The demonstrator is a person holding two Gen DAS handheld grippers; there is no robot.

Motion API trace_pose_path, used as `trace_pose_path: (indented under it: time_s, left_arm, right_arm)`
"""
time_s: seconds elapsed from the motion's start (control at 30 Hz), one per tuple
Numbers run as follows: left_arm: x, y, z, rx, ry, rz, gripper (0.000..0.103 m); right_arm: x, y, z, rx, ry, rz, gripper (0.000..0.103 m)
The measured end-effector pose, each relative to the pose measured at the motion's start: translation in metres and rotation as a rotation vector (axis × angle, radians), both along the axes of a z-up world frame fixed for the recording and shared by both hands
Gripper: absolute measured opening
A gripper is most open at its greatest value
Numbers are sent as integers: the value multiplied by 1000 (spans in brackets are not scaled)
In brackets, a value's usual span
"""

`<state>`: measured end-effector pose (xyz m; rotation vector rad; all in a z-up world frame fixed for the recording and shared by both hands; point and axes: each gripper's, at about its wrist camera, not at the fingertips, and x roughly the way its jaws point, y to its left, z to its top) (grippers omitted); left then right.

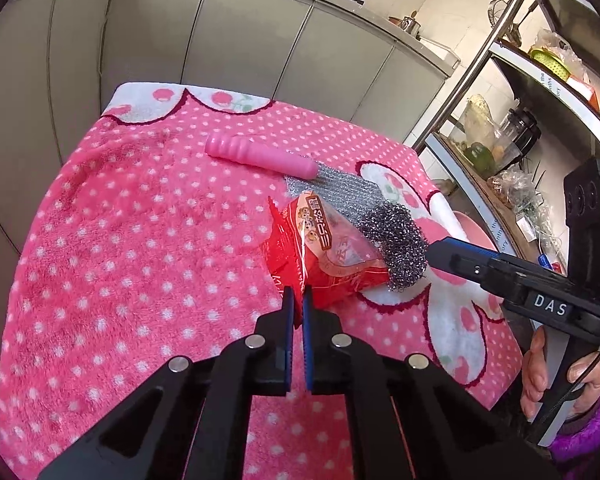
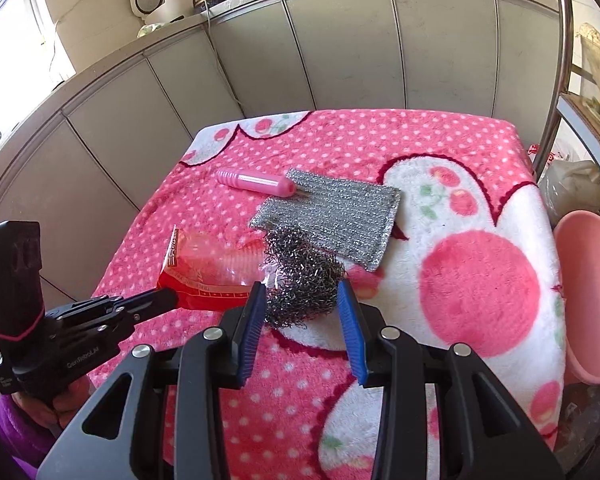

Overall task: Collect trash
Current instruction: 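Grasp the red snack wrapper with the left tool while the right tool grasps the steel wool ball, then carry the red wrapper and steel wool ball over the pink bucket with both tools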

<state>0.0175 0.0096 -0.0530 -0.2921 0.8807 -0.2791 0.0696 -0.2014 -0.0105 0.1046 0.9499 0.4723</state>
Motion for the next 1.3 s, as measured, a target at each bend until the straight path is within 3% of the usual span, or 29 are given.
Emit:
trace_pose_path:
  time_s: [0.3,0.33,0.37,0.47,1.0,1.3]
  left_arm:
    - [-10,-7,5,4,-25,-32,3]
    - [-11,-7,6,8,-28,-32,3]
    - [-12,-7,7,10,-31,-33,3]
    - [-14,-7,8,16,-34,-26,3]
    - [-30,3,40,51,-100,26,2]
    - [-34,-16,64,71,-146,8,2]
  right_arm:
    - [7,6,-18,-9,58,-8,38]
    - [8,5,-20,-3,67,-7,35]
    - [7,5,-23,0,71,-8,23]
    - [4,5,-24,-7,64,0,14]
    - [-21,-46,12,41,-44,-85,13]
    - [-38,-90,27,66,-94,-177,13]
